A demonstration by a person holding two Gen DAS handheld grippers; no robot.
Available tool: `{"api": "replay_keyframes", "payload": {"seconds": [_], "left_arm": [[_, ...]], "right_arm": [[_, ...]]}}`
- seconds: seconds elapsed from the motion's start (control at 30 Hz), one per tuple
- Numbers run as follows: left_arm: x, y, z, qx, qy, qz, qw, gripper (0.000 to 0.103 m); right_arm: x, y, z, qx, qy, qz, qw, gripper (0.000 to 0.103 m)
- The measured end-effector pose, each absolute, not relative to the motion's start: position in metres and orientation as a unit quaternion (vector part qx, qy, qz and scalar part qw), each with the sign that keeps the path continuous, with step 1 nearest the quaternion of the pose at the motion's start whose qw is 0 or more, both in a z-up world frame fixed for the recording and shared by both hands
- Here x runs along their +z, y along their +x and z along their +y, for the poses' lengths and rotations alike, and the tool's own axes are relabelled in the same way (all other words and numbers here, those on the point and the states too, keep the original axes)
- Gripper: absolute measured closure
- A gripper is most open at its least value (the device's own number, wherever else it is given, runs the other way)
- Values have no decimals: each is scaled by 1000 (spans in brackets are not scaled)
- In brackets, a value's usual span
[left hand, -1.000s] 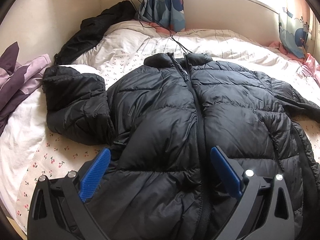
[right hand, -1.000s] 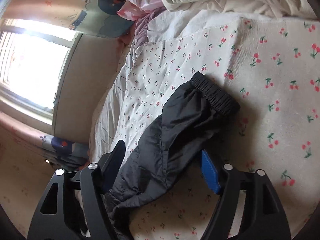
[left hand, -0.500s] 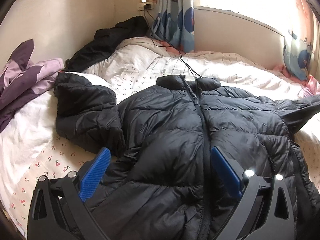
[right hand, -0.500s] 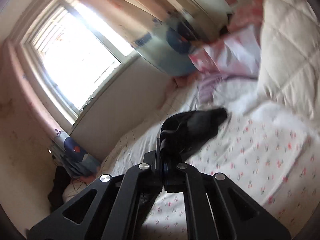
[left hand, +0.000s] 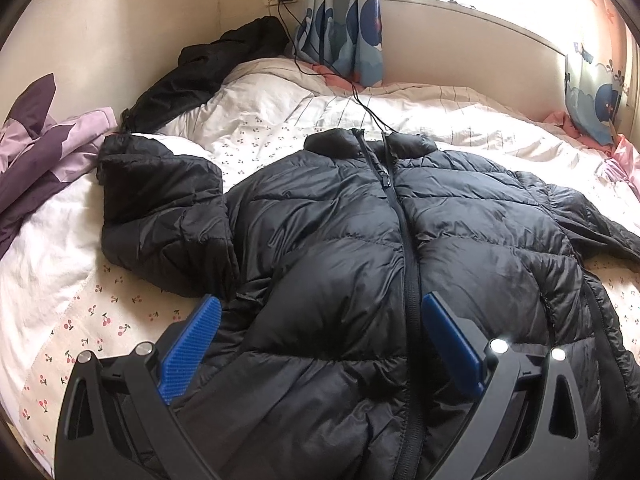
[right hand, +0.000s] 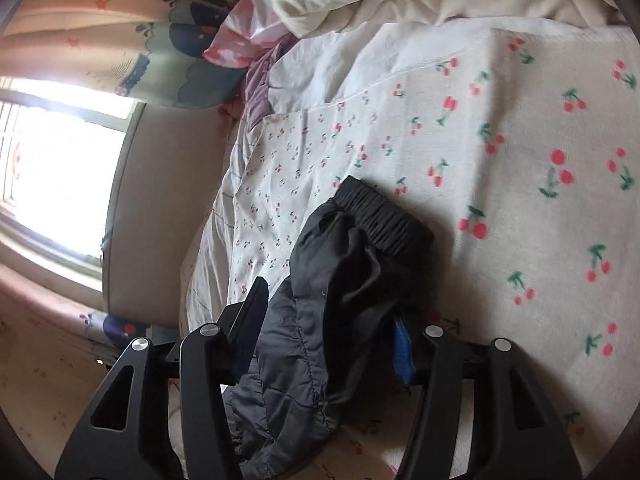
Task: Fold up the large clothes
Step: 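Grasp the jacket sleeve cuff with the right gripper and lift it, then carry the held sleeve across the jacket body with the right gripper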
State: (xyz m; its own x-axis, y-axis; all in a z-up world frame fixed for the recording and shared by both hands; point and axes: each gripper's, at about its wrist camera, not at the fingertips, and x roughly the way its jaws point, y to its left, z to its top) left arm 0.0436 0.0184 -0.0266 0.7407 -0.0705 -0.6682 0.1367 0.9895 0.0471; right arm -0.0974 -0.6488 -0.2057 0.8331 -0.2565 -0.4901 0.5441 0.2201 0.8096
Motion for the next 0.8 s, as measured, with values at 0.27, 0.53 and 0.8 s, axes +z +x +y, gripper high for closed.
{"api": "replay_keyframes", "payload": {"seconds": [0.27, 0.53, 0.8], "left_arm": [[-31, 43, 11, -51, 68, 362, 928, 7], [-33, 40, 7, -50, 90, 372, 923, 7], [-25, 33, 6, -62, 91, 368, 923, 7]], "right_arm": [[-159, -91, -637, -281, 508, 122, 805, 100], [-89, -84, -598, -259, 472, 58, 840, 101], [-13, -47, -535, -194, 431, 30, 881, 101]]}}
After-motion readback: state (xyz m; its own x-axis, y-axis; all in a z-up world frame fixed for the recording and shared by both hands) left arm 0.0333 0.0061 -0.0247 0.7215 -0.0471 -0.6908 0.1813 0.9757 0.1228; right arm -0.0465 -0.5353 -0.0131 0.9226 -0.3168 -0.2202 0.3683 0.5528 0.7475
